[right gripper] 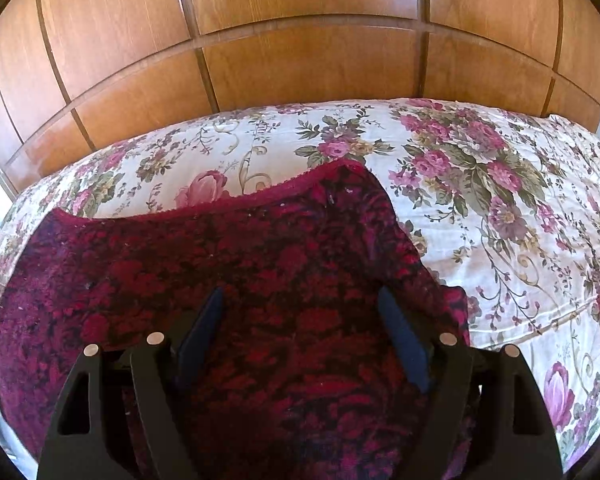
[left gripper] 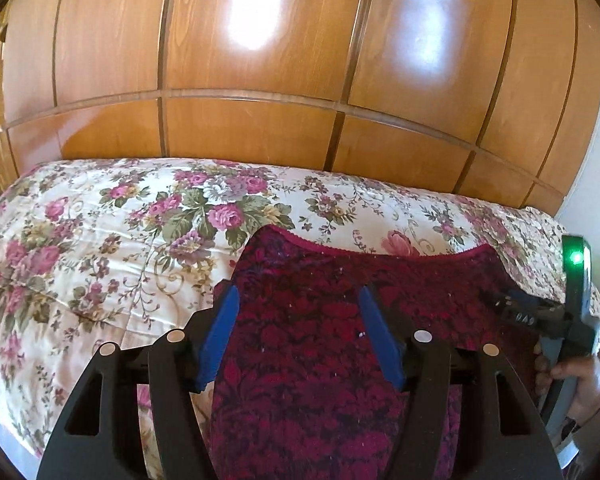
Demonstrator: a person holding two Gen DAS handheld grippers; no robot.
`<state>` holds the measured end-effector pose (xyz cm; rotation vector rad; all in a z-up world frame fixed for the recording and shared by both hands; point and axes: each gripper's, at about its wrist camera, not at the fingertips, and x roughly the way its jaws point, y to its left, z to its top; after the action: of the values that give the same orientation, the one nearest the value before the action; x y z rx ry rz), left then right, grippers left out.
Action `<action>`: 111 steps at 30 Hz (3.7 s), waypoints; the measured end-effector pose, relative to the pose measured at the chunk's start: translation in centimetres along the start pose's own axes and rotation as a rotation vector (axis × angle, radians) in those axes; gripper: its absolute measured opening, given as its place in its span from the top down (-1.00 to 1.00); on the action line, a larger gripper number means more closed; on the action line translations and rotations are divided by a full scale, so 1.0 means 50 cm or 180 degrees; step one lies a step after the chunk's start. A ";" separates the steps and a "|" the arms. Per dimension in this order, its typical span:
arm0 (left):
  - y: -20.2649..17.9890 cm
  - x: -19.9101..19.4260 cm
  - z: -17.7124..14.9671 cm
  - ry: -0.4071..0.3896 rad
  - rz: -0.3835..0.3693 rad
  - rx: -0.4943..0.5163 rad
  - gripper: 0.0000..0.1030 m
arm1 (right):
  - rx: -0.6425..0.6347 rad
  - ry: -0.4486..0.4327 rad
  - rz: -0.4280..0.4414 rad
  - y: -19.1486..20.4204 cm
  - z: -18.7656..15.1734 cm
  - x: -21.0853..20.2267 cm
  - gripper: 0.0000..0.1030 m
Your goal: Fold small clothes
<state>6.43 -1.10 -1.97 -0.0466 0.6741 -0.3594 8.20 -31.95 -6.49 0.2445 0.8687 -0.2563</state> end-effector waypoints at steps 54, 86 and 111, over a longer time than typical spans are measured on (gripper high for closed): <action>-0.107 0.110 -0.114 0.0690 -0.0892 -0.0032 -0.23 | 0.1263 0.0532 0.1821 -0.198 -0.208 -0.088 -0.08; 0.228 -0.029 -0.079 0.0275 -0.2255 -0.1621 -0.49 | -0.1687 -0.0179 0.1143 0.485 -0.150 -0.211 0.30; 0.109 0.095 -0.047 0.0948 -0.1847 -0.0935 -0.44 | -0.2282 -0.0513 0.1153 0.488 -0.233 -0.226 -0.23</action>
<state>10.10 2.58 -7.55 -0.4829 1.0029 -0.8330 0.62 -3.96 -2.35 -0.2858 0.6927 0.3717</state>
